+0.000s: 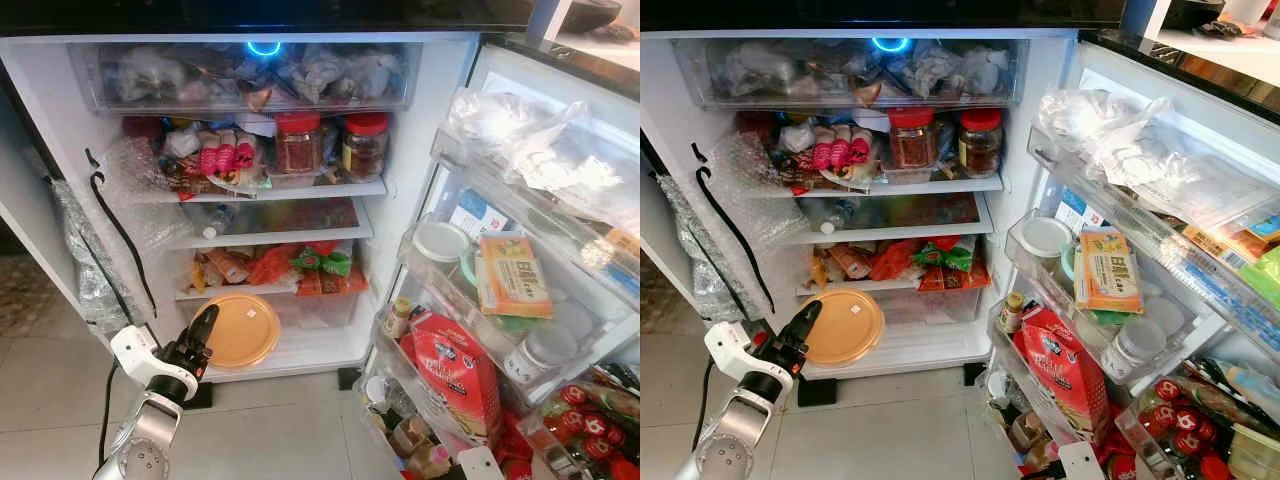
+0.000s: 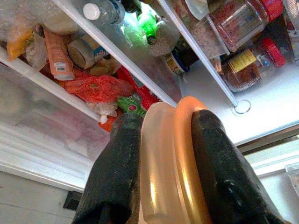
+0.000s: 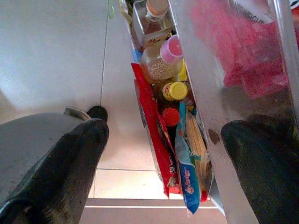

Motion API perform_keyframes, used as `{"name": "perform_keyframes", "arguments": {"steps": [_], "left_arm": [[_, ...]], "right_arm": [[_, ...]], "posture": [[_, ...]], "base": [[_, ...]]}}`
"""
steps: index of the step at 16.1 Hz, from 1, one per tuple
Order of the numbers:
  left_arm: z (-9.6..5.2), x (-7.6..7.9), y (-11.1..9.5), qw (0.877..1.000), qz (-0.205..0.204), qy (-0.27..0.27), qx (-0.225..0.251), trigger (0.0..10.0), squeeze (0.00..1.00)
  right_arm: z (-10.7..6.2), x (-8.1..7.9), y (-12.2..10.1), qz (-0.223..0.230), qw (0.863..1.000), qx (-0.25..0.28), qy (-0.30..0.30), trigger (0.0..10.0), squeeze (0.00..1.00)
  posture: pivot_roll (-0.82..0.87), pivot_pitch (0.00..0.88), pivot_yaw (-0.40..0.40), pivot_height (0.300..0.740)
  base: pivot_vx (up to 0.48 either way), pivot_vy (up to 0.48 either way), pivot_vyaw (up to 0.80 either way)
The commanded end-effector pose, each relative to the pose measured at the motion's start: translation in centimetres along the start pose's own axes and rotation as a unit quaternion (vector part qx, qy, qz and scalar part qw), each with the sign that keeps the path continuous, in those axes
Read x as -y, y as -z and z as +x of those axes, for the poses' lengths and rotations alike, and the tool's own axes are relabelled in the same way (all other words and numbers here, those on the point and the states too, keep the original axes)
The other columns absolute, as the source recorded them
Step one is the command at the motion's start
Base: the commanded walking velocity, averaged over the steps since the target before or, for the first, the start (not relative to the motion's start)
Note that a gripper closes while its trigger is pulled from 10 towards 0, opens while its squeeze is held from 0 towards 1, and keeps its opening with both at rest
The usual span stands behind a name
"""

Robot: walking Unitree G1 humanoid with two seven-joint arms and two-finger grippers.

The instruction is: Restocking fridge

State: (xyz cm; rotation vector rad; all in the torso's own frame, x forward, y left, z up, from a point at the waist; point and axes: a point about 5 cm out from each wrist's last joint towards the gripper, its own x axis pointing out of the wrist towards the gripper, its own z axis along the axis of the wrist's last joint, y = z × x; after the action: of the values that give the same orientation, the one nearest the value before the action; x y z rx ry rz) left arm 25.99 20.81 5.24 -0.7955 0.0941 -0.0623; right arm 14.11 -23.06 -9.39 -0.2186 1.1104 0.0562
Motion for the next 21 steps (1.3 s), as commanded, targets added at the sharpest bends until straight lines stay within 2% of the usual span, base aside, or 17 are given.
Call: {"name": "perform_keyframes", "arguments": {"steps": [1,15,16,19,21], "left_arm": [[0.3,0.2,-0.2,1.0,0.007,0.01,0.001,10.0,0.0],[0.6,0.4,-0.6,1.0,0.011,0.009,0.007,10.0,0.0],[0.6,0.4,-0.7,1.0,0.003,0.008,0.01,10.0,0.0],[0.5,-0.2,-1.1,0.998,-0.056,0.0,0.031,10.0,0.0],[0.2,-0.8,-0.8,0.999,-0.042,-0.006,0.021,10.0,0.0]], "right_arm": [[-0.1,1.0,0.1,-0.003,1.0,-0.001,0.015,10.0,0.0],[-0.1,0.8,0.0,-0.001,1.0,0.0,0.012,10.0,0.0],[-0.1,0.8,0.0,0.0,1.0,0.0,0.012,10.0,0.0],[-0.1,0.8,-0.1,0.0,1.0,0.001,0.013,10.0,0.0],[-0.1,0.8,-0.1,0.0,1.0,0.0,0.013,10.0,0.0]], "posture": [[-0.1,0.0,-0.059,0.74],[-0.11,0.0,-0.049,0.74],[-0.11,0.0,-0.049,0.74],[-0.11,0.0,-0.051,0.74],[-0.11,0.0,-0.053,0.74]], "base": [[0.0,0.0,0.0],[0.0,0.0,0.0],[0.24,0.0,0.0],[0.249,0.0,0.0],[0.268,0.0,0.0]]}}
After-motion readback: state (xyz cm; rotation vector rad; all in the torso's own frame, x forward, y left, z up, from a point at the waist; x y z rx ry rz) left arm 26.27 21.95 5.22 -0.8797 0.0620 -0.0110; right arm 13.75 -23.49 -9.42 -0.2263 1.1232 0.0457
